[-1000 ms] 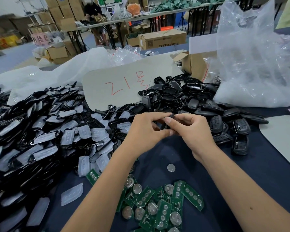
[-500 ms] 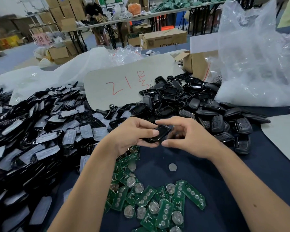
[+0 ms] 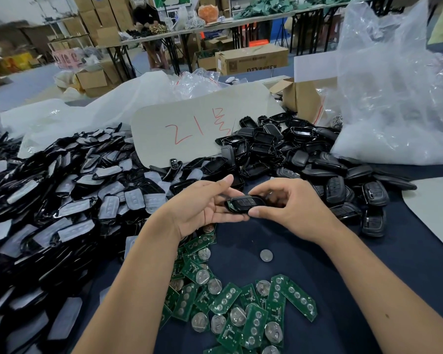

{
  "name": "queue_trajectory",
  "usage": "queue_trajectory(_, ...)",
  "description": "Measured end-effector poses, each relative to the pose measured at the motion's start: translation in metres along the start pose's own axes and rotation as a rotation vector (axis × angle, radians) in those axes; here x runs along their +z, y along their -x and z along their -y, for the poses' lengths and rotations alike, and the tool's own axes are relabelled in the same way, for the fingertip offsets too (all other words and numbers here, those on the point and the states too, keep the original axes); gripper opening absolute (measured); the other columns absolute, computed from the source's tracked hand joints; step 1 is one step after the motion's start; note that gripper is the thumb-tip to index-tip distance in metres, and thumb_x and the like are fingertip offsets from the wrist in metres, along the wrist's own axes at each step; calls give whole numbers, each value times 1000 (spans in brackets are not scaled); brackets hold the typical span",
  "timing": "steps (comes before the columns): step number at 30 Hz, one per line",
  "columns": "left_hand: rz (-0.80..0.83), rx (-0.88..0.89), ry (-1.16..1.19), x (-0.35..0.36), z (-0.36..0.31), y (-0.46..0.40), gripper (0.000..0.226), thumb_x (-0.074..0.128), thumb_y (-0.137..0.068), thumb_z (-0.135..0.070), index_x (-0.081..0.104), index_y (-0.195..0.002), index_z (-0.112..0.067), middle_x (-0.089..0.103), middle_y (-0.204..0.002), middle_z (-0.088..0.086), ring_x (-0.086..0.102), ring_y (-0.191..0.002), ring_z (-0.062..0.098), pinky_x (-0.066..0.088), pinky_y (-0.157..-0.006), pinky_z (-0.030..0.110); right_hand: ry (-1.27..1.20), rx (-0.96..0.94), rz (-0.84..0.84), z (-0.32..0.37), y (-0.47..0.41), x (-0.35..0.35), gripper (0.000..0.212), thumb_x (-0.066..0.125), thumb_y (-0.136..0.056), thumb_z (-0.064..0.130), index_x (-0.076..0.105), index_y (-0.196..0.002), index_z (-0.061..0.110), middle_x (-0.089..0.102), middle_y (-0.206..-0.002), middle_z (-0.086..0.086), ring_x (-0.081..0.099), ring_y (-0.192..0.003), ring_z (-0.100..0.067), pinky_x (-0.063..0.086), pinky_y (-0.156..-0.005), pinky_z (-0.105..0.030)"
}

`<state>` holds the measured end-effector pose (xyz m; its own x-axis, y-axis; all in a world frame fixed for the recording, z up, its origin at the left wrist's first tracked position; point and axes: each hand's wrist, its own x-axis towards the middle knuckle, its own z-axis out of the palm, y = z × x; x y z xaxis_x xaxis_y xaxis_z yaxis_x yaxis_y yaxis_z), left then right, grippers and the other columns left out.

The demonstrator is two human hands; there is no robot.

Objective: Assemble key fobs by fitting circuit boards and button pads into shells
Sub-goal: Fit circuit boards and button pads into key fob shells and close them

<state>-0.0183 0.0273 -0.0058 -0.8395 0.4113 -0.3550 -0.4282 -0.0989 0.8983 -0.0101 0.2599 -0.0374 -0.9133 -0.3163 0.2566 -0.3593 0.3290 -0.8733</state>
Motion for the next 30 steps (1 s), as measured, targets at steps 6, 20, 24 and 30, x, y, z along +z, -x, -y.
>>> queue_trajectory(6, 8, 9, 26, 1, 1, 0, 60, 69, -92, -43, 68, -113, 13, 68, -116, 36, 71, -108, 47, 63, -82, 40, 25, -30, -45, 1, -1, 4, 30, 94, -74, 33, 79, -99, 39, 72, -87, 14, 66, -72, -13, 53, -68, -23)
queue_trajectory(20, -96, 37, -112, 10, 2, 1, 25, 58, -102, -5, 61, -122, 10, 72, -103, 23, 76, -84, 29, 64, -72, 34, 93, 17, -32, 1, -1, 7, 32, 95, -71, 34, 79, -99, 35, 74, -89, 5, 68, -72, -20, 59, -73, -39)
queue_trajectory(24, -95, 8, -159, 13, 0, 2, 20, 60, -102, -7, 63, -118, 4, 75, -99, 25, 78, -82, 35, 63, -62, 27, 54, 26, -30, 1, -2, 7, 30, 94, -73, 31, 79, -99, 33, 75, -81, 2, 70, -71, -27, 58, -72, -46)
queue_trajectory(30, -118, -9, -134, 14, 0, 2, 23, 59, -104, -14, 69, -114, 4, 74, -101, 30, 78, -84, 37, 62, -62, 25, 56, 42, -68, -1, -2, 8, 30, 95, -72, 27, 79, -97, 30, 76, -83, 5, 70, -74, -25, 59, -75, -46)
